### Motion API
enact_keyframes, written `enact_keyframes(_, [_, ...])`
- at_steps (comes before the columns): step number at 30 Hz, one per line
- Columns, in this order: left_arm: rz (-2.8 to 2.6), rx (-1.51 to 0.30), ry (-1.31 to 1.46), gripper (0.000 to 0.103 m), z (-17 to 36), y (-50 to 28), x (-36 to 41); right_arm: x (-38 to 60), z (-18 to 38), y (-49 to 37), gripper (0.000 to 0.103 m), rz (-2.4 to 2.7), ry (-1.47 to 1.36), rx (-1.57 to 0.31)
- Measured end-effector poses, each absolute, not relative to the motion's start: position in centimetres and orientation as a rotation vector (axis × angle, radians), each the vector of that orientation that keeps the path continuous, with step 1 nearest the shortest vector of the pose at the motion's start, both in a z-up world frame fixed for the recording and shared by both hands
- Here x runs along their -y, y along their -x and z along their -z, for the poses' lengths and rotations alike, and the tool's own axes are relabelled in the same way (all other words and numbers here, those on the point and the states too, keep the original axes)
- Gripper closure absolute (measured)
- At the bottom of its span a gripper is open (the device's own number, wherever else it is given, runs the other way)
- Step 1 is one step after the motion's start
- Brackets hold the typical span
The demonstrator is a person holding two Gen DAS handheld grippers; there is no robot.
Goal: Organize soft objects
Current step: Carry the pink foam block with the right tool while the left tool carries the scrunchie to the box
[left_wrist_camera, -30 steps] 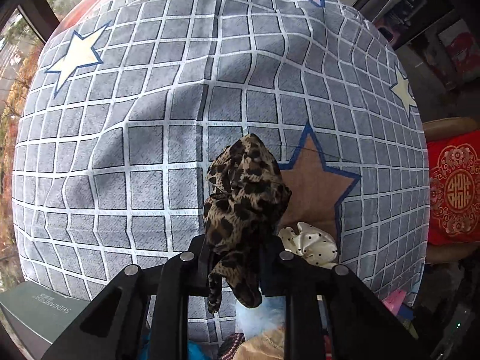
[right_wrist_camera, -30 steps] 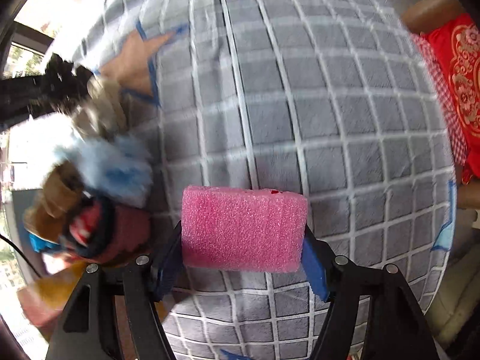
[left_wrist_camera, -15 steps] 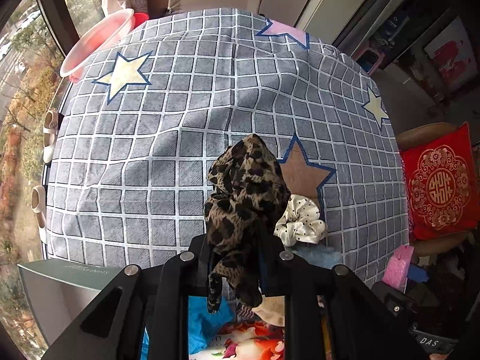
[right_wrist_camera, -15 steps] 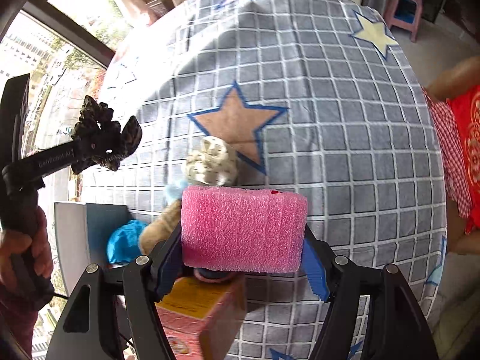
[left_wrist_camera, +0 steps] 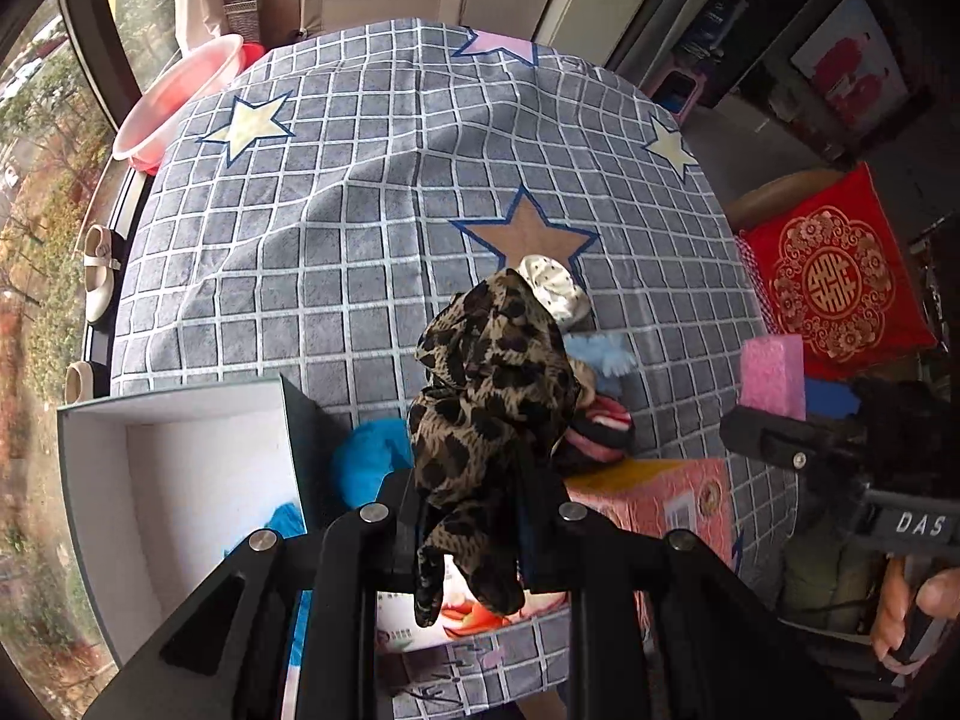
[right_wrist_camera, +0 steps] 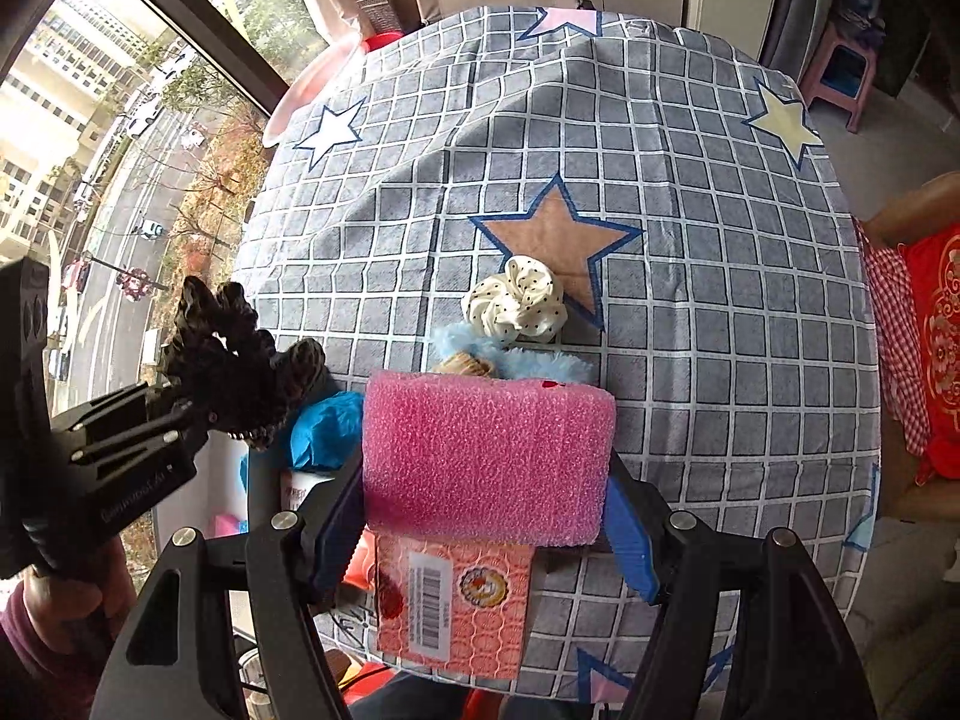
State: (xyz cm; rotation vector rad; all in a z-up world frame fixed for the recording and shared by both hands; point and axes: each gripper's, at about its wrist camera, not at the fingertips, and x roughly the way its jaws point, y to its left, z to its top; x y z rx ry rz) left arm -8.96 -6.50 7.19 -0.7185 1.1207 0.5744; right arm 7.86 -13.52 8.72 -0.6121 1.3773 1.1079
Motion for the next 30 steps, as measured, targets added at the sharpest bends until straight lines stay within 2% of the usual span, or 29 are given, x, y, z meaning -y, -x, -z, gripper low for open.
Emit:
enact_keyframes(12, [-0.501,-1.165,0.629,0.080,-8.7,13.8,14.0,17.9,-10.2,-2.4,0.032,-1.132,0.665,-1.414])
enact_keyframes(18, [-0.526,-1.123,0.653,0.080,-9.4,16.2,14.5,18.5,-9.5,0.9,0.032,-1.159,0.721,-1.448])
enact_keyframes(30, [-0.642,-1.035,0.724,0.080,-10.0,20.8,13.2,16.3,-9.7,5.8,0.032,-1.247,0.854,-1.389])
